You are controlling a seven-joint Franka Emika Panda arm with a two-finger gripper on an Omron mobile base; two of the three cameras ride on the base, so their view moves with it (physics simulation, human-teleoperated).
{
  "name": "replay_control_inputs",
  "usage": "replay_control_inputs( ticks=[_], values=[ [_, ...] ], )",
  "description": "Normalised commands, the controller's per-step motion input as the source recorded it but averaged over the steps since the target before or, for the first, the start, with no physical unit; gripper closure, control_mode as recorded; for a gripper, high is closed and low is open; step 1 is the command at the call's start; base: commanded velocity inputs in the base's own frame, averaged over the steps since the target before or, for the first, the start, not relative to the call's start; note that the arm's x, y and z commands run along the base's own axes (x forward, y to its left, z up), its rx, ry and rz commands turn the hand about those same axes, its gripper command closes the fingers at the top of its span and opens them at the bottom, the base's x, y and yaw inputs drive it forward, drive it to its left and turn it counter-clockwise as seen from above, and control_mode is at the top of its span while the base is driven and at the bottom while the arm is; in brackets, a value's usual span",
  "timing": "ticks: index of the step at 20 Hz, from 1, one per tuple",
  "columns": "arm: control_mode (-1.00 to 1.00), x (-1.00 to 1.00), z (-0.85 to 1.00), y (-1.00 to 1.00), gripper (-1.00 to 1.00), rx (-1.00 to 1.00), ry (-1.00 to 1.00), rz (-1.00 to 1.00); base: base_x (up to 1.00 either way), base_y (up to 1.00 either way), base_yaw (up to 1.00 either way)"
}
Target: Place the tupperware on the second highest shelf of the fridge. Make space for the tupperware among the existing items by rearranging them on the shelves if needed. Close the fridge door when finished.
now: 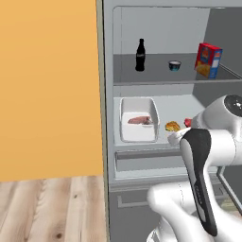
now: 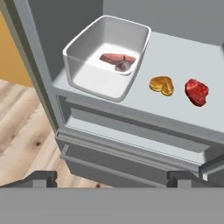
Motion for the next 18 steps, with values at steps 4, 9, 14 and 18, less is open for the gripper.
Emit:
replay_control_inputs(
  ticks=[4, 9, 14, 18],
  values=[
    [1.00, 0.00, 0.00, 0.00, -1.00, 0.00, 0.00, 0.00, -0.70, 0.04, -0.02],
    [1.00, 0.00, 0.00, 0.00, -1.00, 0.00, 0.00, 0.00, -0.85, 0.00, -0.08],
    [1.00, 0.00, 0.00, 0.00, -1.00, 0.00, 0.00, 0.00, -0.65, 0.00, -0.17],
    [1.00, 0.00, 0.00, 0.00, -1.00, 0.00, 0.00, 0.00, -0.54, 0.00, -0.18]
  ],
)
